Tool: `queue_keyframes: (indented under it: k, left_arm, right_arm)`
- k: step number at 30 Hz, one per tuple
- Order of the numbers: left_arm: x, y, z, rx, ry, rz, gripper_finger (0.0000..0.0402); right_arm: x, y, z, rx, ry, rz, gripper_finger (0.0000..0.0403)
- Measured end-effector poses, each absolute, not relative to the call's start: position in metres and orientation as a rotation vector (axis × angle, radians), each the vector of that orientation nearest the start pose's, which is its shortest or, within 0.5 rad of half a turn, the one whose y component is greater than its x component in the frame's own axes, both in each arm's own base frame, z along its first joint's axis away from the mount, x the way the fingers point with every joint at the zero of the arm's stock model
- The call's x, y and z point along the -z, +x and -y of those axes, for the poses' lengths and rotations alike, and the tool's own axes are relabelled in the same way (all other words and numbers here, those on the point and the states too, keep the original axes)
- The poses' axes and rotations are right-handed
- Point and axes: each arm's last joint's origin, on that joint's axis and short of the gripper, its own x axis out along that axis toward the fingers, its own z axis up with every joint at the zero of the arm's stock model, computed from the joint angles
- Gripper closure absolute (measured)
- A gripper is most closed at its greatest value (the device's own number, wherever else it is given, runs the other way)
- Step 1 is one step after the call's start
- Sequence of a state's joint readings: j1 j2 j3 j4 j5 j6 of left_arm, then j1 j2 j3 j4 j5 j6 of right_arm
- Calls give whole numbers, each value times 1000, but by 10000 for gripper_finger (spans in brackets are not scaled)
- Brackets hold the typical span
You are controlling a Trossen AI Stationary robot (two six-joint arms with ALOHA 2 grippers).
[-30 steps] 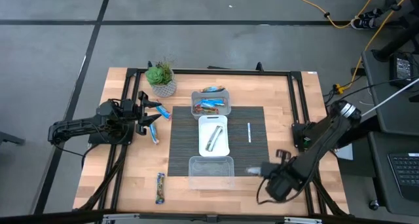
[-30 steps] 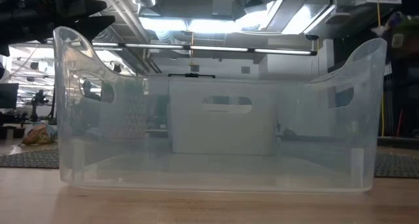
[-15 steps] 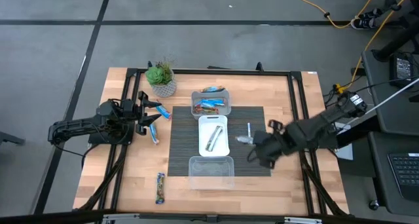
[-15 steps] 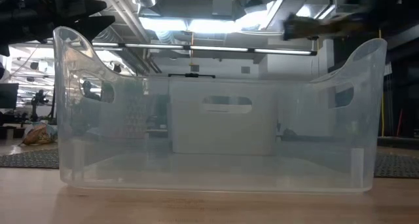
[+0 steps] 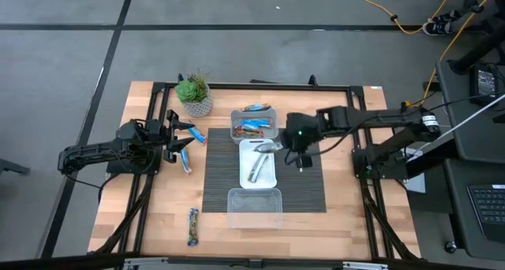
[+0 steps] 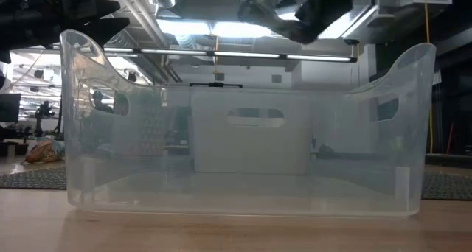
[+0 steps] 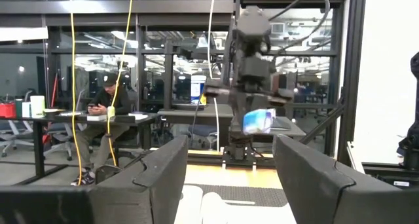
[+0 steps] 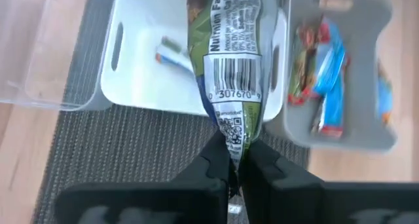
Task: Pick and place Granola Bars by type
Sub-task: Put the right blue granola bar into the transparent bin
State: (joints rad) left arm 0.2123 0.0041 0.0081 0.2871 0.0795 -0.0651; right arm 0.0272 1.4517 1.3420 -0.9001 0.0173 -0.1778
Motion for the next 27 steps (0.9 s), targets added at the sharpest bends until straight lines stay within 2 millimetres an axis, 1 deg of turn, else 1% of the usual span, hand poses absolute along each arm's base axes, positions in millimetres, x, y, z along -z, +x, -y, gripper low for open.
queue_keyframes:
  k: [3, 6, 10, 14, 17, 21, 25, 27]
  left_arm:
    - [-193, 92, -17, -122, -23, 292, 185]
    - [-193, 92, -17, -122, -23, 292, 183]
    - [-193, 92, -17, -122, -23, 293, 183]
    - [-193, 92, -17, -122, -23, 292, 185]
    - [-193, 92, -17, -122, -23, 292, 183]
    - [-193, 92, -17, -122, -22, 292, 183]
    - [-193, 92, -17, -122, -23, 292, 185]
    - [-193, 92, -17, -122, -23, 292, 184]
  right_arm:
    - [-329, 296, -3, -122, -213, -965, 383]
    - [-343, 304, -4, -129, -227, -932, 383]
    - [-360, 318, -14, -139, -199, -880, 383]
    - [-369, 335, -28, -191, -143, -892, 383]
    - [-367, 343, -44, -255, -147, -965, 383]
    - [-351, 351, -66, -326, -197, -1069, 383]
    - [-335, 359, -83, -401, -196, -1108, 382]
    - [-330, 365, -89, -433, -189, -1099, 382]
